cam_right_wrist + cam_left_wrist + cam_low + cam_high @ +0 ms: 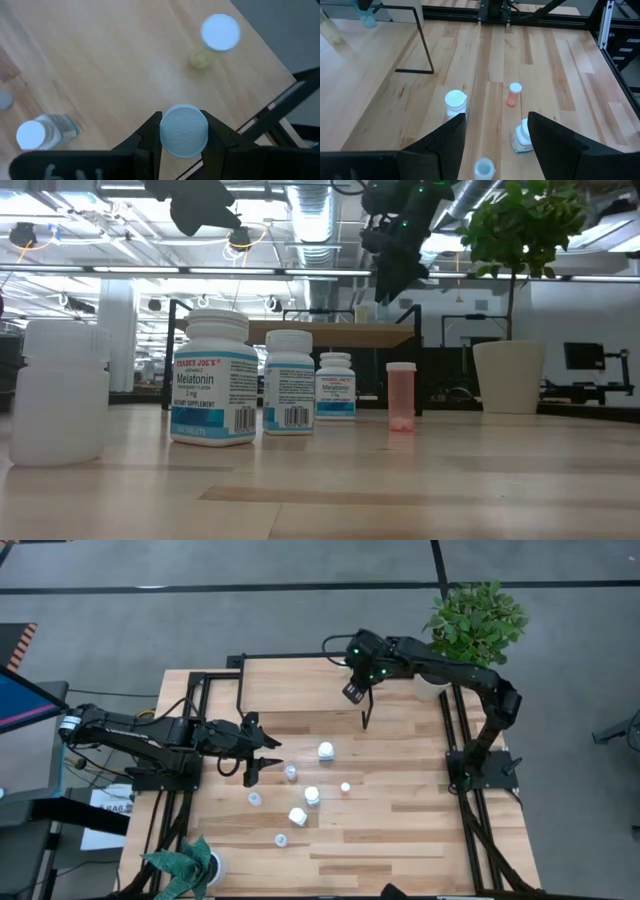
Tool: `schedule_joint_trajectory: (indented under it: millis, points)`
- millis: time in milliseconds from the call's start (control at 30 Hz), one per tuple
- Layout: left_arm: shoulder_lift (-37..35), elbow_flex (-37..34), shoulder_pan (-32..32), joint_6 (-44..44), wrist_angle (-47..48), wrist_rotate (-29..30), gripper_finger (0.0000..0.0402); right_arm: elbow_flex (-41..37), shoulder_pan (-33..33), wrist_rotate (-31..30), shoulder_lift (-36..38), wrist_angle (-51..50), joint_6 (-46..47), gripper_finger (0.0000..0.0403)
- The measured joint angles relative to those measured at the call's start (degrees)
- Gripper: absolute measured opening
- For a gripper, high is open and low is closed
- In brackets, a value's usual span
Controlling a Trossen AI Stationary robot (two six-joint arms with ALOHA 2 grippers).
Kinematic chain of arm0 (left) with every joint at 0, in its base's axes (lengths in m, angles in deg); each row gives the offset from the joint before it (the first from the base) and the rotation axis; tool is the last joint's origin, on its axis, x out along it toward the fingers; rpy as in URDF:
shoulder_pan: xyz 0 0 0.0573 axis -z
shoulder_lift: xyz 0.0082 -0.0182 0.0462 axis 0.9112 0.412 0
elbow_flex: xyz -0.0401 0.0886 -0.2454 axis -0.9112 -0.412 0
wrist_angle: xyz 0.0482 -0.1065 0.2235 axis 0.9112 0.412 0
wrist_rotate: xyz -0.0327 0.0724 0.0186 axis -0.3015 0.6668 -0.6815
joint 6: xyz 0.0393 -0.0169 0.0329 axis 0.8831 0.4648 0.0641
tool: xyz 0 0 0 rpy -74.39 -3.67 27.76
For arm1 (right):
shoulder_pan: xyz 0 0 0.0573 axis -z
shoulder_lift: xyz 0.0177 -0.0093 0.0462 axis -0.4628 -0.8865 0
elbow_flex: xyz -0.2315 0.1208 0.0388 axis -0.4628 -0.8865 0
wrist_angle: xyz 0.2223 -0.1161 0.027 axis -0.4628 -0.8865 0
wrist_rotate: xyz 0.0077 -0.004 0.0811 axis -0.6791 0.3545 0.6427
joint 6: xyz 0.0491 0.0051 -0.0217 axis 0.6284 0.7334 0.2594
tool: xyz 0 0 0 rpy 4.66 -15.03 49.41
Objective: Pick and place medicine bottles onto shelf by color
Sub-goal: Put the blue pill bottle on the shelf
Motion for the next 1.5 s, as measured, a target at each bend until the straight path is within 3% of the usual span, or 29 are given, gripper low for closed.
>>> schedule_joint_trajectory:
  millis: [433,1167,1500]
  points:
    - [0.00,0.00,0.02,0.21,0.00,-0.02,0.0203,0.00,0.89,5.03,-0.02,0.10,-6.23,0.0113]
    - [0.02,-0.02,0.02,-0.43,0.02,-0.04,0.0203,0.04,2.08,3.98,-2.19,0.76,-5.02,0.0115]
    - [0.02,-0.02,0.02,-0.23,0.02,-0.04,0.0203,0.04,2.03,3.94,-2.19,1.30,-5.94,0.0176]
